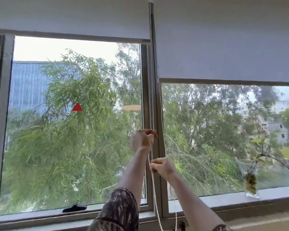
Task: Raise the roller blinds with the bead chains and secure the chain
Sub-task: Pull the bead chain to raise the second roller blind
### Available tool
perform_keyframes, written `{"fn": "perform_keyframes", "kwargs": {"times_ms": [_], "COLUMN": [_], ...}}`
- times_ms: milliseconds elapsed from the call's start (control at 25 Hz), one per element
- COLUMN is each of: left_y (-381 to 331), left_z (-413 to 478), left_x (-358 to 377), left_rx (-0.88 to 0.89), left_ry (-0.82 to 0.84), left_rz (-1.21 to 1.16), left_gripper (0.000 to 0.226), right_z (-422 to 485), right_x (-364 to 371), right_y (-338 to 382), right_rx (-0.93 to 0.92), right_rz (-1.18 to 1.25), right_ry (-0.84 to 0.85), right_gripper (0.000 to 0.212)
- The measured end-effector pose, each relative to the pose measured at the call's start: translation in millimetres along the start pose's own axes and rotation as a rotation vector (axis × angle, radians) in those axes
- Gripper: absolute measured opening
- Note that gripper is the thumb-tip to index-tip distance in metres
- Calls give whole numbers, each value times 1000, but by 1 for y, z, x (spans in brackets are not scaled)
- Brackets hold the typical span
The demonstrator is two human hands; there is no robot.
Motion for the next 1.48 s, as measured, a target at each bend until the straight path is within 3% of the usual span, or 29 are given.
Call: {"fn": "perform_keyframes", "kwargs": {"times_ms": [200, 360, 800, 960, 1200, 1480], "left_y": [24, 42, 70, 72, 14, -10], "left_z": [-14, -26, -40, -31, -2, 15], "left_x": [-4, -1, 15, 5, -12, -5], "left_rx": [5, -9, -56, -102, -112, -70], "left_ry": [11, 65, 181, 329, 197, 155], "left_rz": [55, 76, 234, 75, -324, -266], "left_gripper": [17, 13, 10, 23, 22, 25], "right_z": [24, 43, 59, 51, 40, 23], "right_x": [-42, -71, -60, -50, -20, 8], "right_y": [19, 46, 58, 44, 26, 20], "right_rx": [121, 77, 22, -19, -28, -26], "right_rz": [270, 330, 291, 169, 201, 333], "right_ry": [-191, -291, -302, -315, -176, 38], "right_gripper": [25, 28, 23, 21, 19, 26]}}
Point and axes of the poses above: each hand's wrist, its own z-axis towards the middle knuckle, its own x-axis out of the palm, y = z × x, the point moved 5 cm from there along z, towards the middle knuckle, and after that the axes turned 12 degrees about -z, right-handed, at the moved point
